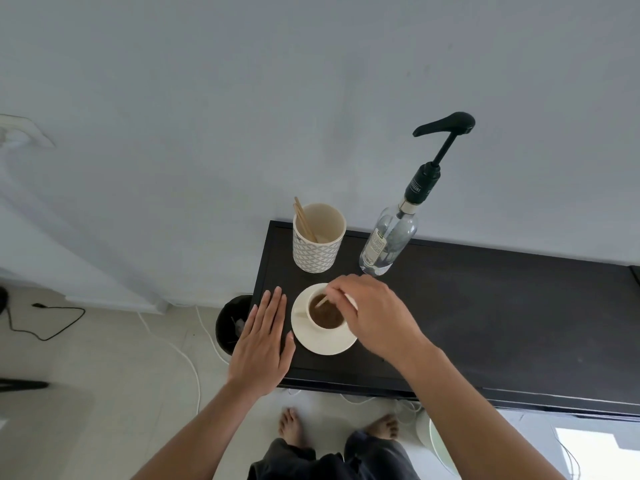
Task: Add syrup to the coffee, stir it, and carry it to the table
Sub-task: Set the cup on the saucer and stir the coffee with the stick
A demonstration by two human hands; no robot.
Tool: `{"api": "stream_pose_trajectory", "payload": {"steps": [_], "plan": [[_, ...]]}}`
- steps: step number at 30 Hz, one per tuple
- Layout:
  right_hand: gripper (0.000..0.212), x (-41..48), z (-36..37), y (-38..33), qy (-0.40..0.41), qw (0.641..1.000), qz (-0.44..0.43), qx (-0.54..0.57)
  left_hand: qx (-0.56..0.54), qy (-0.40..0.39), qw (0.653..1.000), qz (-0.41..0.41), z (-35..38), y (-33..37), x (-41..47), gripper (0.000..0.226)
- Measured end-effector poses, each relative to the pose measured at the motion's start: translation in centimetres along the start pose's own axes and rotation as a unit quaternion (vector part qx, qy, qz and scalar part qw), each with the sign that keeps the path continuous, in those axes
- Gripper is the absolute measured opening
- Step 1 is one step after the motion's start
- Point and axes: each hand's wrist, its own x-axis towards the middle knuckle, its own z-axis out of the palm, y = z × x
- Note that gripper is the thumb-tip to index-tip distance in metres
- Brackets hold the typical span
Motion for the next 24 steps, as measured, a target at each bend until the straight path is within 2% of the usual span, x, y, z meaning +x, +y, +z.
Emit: {"api": "stream_pose_trajectory", "payload": {"steps": [3,7,10,13,15,19,22,24], "plan": [[0.029,-0.7,0.0,-0.3,-0.006,0.999,-0.005,-0.053,0.001,0.001,1.000,0.001,-0.1,0.1,0.0,0.074],[0.032,-0.3,-0.7,0.9,0.044,0.990,0.048,-0.122,0.006,-0.002,1.000,-0.005,-0.2,0.0,0.0,0.075],[0.028,-0.1,-0.4,1.1,0.054,0.997,0.046,-0.028,0.003,-0.003,1.000,-0.006,-0.1,0.0,0.0,0.075],[0.025,-0.4,0.1,1.1,0.003,0.999,0.014,0.050,-0.001,-0.004,1.000,-0.008,-0.1,0.1,0.0,0.075],[0.024,-0.6,-0.1,1.5,0.002,0.999,0.016,0.045,-0.005,-0.002,1.000,-0.009,-0.2,0.0,0.0,0.076],[0.024,-0.4,-0.2,2.9,0.089,0.993,0.069,-0.042,-0.007,-0.005,1.000,-0.011,-0.5,0.1,-0.1,0.075],[0.022,-0.1,0.3,2.9,0.114,0.991,0.070,0.009,-0.011,-0.006,1.000,-0.011,-0.6,0.3,-0.1,0.075],[0.019,0.0,0.6,2.6,0.082,0.992,0.050,0.086,-0.017,-0.007,1.000,-0.012,-0.7,0.3,-0.1,0.075]]}}
